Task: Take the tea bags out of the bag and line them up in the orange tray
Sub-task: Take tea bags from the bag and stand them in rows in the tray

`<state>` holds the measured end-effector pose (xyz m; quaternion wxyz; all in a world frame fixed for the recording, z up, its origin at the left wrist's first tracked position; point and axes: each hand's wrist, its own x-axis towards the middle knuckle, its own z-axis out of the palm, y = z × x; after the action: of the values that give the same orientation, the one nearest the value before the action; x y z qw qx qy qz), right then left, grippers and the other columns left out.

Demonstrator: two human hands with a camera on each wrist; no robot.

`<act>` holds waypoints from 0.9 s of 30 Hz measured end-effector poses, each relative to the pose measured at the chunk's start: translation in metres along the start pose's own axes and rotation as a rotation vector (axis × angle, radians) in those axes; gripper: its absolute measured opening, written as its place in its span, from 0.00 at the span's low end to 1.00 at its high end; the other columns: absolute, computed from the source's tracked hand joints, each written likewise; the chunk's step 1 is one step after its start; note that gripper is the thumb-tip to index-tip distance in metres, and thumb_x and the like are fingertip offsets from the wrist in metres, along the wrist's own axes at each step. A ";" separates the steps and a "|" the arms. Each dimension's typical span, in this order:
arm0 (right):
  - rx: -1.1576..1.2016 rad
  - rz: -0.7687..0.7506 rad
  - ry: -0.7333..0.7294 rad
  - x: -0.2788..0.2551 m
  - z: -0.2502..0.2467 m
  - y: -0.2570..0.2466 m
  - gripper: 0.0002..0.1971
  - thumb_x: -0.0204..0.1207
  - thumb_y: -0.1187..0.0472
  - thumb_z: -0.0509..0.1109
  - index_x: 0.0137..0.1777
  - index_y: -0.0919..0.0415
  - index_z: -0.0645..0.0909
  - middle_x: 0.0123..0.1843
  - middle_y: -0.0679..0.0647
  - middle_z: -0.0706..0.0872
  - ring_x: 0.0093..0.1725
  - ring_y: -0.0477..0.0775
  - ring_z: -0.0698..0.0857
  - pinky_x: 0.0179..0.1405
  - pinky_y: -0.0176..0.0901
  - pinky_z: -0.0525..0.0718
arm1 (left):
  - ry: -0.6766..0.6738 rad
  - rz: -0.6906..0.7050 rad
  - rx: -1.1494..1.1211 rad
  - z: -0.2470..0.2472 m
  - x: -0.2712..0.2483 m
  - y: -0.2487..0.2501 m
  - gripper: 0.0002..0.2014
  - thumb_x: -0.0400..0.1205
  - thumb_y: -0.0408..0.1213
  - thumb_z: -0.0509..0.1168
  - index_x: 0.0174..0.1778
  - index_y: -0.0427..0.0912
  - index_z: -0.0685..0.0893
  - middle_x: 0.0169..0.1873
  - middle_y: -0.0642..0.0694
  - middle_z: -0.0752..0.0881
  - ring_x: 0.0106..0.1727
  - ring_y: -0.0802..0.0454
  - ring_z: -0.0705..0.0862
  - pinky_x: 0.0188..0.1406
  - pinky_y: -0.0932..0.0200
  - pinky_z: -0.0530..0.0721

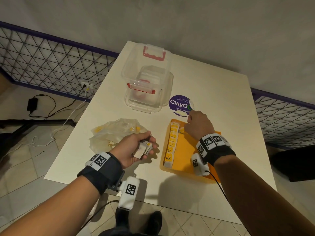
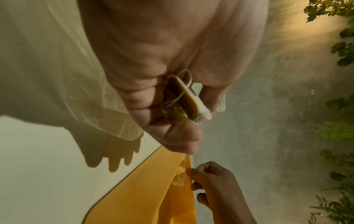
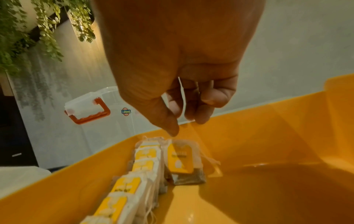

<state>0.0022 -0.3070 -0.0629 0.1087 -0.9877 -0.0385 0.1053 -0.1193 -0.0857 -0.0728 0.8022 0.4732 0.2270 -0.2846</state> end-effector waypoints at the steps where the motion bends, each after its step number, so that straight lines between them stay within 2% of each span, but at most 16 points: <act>1: 0.017 -0.005 0.006 -0.003 -0.002 0.000 0.06 0.72 0.63 0.70 0.46 0.59 0.75 0.49 0.57 0.81 0.46 0.57 0.82 0.44 0.48 0.85 | 0.000 0.000 -0.003 0.000 0.000 0.000 0.15 0.87 0.46 0.60 0.52 0.37 0.83 0.39 0.40 0.87 0.33 0.48 0.84 0.21 0.62 0.78; 3: 0.005 -0.020 0.020 -0.009 -0.007 0.000 0.01 0.74 0.61 0.67 0.43 0.58 0.78 0.46 0.56 0.82 0.45 0.57 0.83 0.46 0.50 0.87 | -0.002 0.000 -0.015 0.000 -0.001 0.001 0.15 0.87 0.46 0.60 0.53 0.36 0.83 0.39 0.39 0.87 0.33 0.48 0.85 0.21 0.62 0.79; 4: -0.014 -0.020 -0.006 -0.012 -0.008 0.001 0.03 0.75 0.60 0.66 0.41 0.57 0.80 0.44 0.55 0.83 0.44 0.57 0.84 0.47 0.51 0.88 | -0.004 0.000 -0.022 0.000 -0.001 0.001 0.15 0.87 0.46 0.60 0.53 0.36 0.83 0.39 0.39 0.87 0.33 0.48 0.85 0.20 0.62 0.79; 8: -0.126 -0.008 -0.367 -0.017 -0.001 0.003 0.12 0.72 0.53 0.74 0.32 0.58 0.79 0.36 0.53 0.82 0.41 0.55 0.85 0.43 0.49 0.86 | -0.009 -0.003 -0.034 0.001 0.000 0.001 0.15 0.87 0.46 0.60 0.53 0.36 0.82 0.39 0.39 0.87 0.33 0.47 0.85 0.20 0.62 0.79; 10: -0.177 0.009 -0.427 -0.019 0.003 0.006 0.15 0.71 0.51 0.76 0.31 0.57 0.76 0.34 0.51 0.80 0.39 0.54 0.83 0.36 0.45 0.82 | -0.012 -0.003 -0.035 0.002 0.000 0.001 0.15 0.87 0.46 0.60 0.53 0.35 0.82 0.39 0.38 0.87 0.33 0.47 0.85 0.20 0.61 0.80; 14: -0.176 0.051 -0.459 -0.024 0.008 0.010 0.15 0.71 0.59 0.74 0.28 0.58 0.73 0.29 0.52 0.77 0.31 0.52 0.77 0.26 0.40 0.72 | -0.023 0.000 -0.052 0.002 0.000 0.001 0.16 0.88 0.46 0.59 0.54 0.35 0.81 0.40 0.37 0.87 0.35 0.45 0.85 0.21 0.61 0.80; 16: -0.205 0.040 -0.514 -0.026 0.011 0.011 0.12 0.71 0.60 0.70 0.28 0.58 0.75 0.30 0.53 0.77 0.32 0.53 0.76 0.26 0.41 0.69 | -0.026 -0.003 -0.058 0.003 0.000 0.001 0.16 0.88 0.46 0.59 0.55 0.35 0.81 0.40 0.37 0.87 0.36 0.45 0.85 0.21 0.61 0.80; 17: -0.244 0.021 -0.549 -0.026 0.010 0.010 0.08 0.72 0.59 0.68 0.33 0.58 0.80 0.32 0.54 0.78 0.35 0.53 0.77 0.27 0.41 0.69 | -0.026 -0.004 -0.057 0.004 0.000 0.001 0.16 0.88 0.46 0.59 0.55 0.35 0.81 0.40 0.37 0.87 0.36 0.45 0.85 0.22 0.61 0.80; 18: -0.275 -0.019 -0.576 -0.027 0.009 0.009 0.06 0.75 0.59 0.67 0.44 0.57 0.86 0.37 0.54 0.81 0.40 0.53 0.79 0.28 0.39 0.69 | -0.025 -0.004 -0.055 0.004 0.000 0.001 0.16 0.88 0.46 0.59 0.56 0.35 0.81 0.40 0.38 0.87 0.36 0.45 0.85 0.22 0.61 0.80; 19: -0.313 -0.059 -0.589 -0.026 0.007 0.008 0.13 0.78 0.58 0.65 0.60 0.54 0.86 0.44 0.54 0.82 0.44 0.54 0.80 0.30 0.38 0.71 | -0.024 -0.004 -0.052 0.004 0.000 0.001 0.16 0.88 0.46 0.59 0.56 0.35 0.81 0.40 0.38 0.87 0.36 0.45 0.86 0.22 0.61 0.80; 20: -0.352 -0.103 -0.582 -0.026 0.005 0.008 0.21 0.81 0.58 0.64 0.73 0.50 0.79 0.52 0.53 0.83 0.51 0.56 0.81 0.36 0.38 0.75 | -0.023 -0.003 -0.050 0.003 0.000 0.001 0.16 0.88 0.46 0.59 0.56 0.35 0.81 0.41 0.38 0.87 0.36 0.45 0.86 0.22 0.61 0.80; 21: -0.361 -0.121 -0.557 -0.025 0.003 0.008 0.26 0.82 0.57 0.63 0.81 0.48 0.71 0.62 0.55 0.82 0.60 0.58 0.82 0.45 0.40 0.79 | -0.021 -0.003 -0.048 0.003 0.000 0.001 0.16 0.88 0.46 0.59 0.56 0.35 0.81 0.41 0.38 0.87 0.36 0.45 0.86 0.22 0.61 0.80; 23: -0.307 -0.105 -0.482 -0.027 -0.002 0.006 0.29 0.82 0.57 0.64 0.84 0.47 0.65 0.79 0.56 0.74 0.76 0.60 0.75 0.66 0.48 0.78 | -0.022 -0.001 -0.050 0.003 0.000 0.001 0.17 0.88 0.46 0.59 0.56 0.35 0.81 0.41 0.37 0.87 0.37 0.45 0.86 0.22 0.61 0.81; 24: -0.274 -0.098 -0.446 -0.027 -0.003 0.007 0.30 0.82 0.58 0.65 0.84 0.48 0.66 0.81 0.56 0.72 0.78 0.60 0.73 0.71 0.49 0.76 | -0.024 -0.001 -0.052 0.002 -0.001 0.001 0.16 0.88 0.46 0.59 0.56 0.35 0.81 0.41 0.37 0.87 0.37 0.45 0.86 0.22 0.61 0.81; 25: -0.265 -0.088 -0.425 -0.027 -0.003 0.007 0.29 0.82 0.58 0.65 0.83 0.49 0.67 0.82 0.56 0.71 0.78 0.60 0.73 0.72 0.50 0.76 | -0.025 -0.001 -0.056 0.002 -0.001 0.001 0.16 0.88 0.46 0.59 0.56 0.35 0.81 0.41 0.37 0.87 0.37 0.45 0.86 0.22 0.61 0.81; 27: -0.281 -0.081 -0.390 -0.028 -0.002 0.006 0.27 0.81 0.58 0.66 0.81 0.49 0.70 0.78 0.59 0.72 0.72 0.63 0.78 0.68 0.52 0.81 | -0.025 -0.001 -0.059 0.001 -0.001 0.001 0.16 0.88 0.46 0.59 0.56 0.35 0.81 0.41 0.37 0.87 0.36 0.45 0.86 0.22 0.60 0.81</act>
<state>-0.0239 -0.3163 -0.0565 -0.0351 -0.9518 -0.1128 0.2829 -0.1193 -0.0865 -0.0713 0.8186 0.4455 0.2253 -0.2840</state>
